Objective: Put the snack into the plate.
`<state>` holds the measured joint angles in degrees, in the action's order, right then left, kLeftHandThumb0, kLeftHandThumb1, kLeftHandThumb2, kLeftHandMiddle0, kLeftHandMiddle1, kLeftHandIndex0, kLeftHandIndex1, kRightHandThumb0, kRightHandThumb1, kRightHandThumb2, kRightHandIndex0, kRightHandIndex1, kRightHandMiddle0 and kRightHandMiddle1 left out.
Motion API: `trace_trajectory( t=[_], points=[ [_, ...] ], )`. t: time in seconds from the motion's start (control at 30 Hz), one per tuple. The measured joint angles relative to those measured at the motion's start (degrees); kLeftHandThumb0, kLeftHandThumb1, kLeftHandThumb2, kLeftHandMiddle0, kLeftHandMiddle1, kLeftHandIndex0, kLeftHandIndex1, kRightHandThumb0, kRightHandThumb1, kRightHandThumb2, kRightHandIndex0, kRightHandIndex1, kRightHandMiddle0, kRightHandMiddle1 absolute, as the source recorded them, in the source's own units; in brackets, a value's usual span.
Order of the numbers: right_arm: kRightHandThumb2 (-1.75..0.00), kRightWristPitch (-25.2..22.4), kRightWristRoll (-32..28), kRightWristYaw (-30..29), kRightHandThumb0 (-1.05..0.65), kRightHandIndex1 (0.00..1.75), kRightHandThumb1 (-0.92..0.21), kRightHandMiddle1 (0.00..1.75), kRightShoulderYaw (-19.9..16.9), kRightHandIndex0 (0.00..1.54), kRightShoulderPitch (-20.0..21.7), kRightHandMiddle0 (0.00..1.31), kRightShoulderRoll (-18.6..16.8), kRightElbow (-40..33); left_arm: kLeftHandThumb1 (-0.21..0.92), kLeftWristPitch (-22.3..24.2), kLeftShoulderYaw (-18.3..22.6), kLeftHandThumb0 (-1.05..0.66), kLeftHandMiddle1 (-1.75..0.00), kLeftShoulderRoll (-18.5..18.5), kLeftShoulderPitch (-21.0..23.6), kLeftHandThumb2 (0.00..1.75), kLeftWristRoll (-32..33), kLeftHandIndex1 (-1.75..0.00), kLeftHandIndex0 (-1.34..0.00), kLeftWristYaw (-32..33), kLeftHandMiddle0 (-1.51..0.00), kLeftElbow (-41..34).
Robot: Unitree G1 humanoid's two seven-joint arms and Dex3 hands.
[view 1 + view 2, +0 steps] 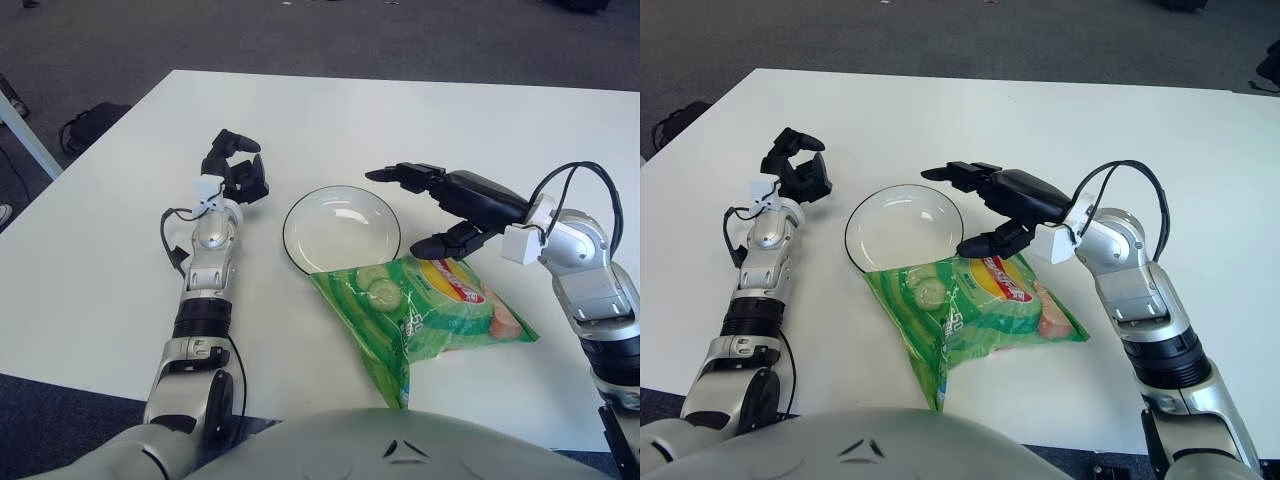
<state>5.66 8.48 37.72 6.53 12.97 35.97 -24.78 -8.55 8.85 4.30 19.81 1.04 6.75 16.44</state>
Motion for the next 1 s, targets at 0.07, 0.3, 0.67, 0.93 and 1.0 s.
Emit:
trace_trajectory(
  t=[0.07, 0.3, 0.67, 0.93, 1.0],
  points=[
    [-0.55, -1.0, -0.1, 0.3, -1.04, 0.06, -0.92, 0.51, 0.0, 0.15, -0.2, 0.0, 0.1, -0.8, 0.47, 0.1, 0.0, -0.43, -1.75, 0.0, 0.0, 1.13, 0.0, -1.75, -0.49, 0.1, -1.13, 0.0],
    [-0.58, -2.1, 1.3, 2.0, -1.04, 0.06, -0.92, 0.48, 0.3, 0.15, 0.5, 0.0, 1.3, -2.1, 0.47, 0.1, 0.0, -0.43, -1.75, 0.1, 0.2, 1.12, 0.0, -1.75, -0.49, 0.2, -1.13, 1.2],
    [-0.59, -2.9, 0.3, 4.5, -1.0, 0.05, -0.92, 0.31, 0.4, 0.14, 3.2, 0.0, 2.0, -0.3, 0.5, -0.9, 0.4, -0.42, -1.75, 0.9, 5.2, 1.09, 0.4, -1.75, -0.47, 0.2, -1.16, 9.5],
    [-0.64, -3.0, 0.2, 5.8, -1.0, 0.05, -0.92, 0.1, 0.1, 0.15, 5.1, 0.0, 3.5, 1.9, 0.53, -3.5, 0.6, -0.42, -1.75, 2.8, 10.5, 1.05, -0.1, -1.75, -0.45, 0.4, -1.15, 15.1],
    [-0.63, -3.0, 0.2, 5.9, -1.0, 0.05, -0.92, 0.05, 0.1, 0.15, 5.9, 0.0, 3.7, 2.6, 0.54, -3.9, 0.6, -0.41, -1.75, 3.1, 11.8, 1.04, -0.3, -1.75, -0.44, 0.4, -1.15, 16.4]
  ],
)
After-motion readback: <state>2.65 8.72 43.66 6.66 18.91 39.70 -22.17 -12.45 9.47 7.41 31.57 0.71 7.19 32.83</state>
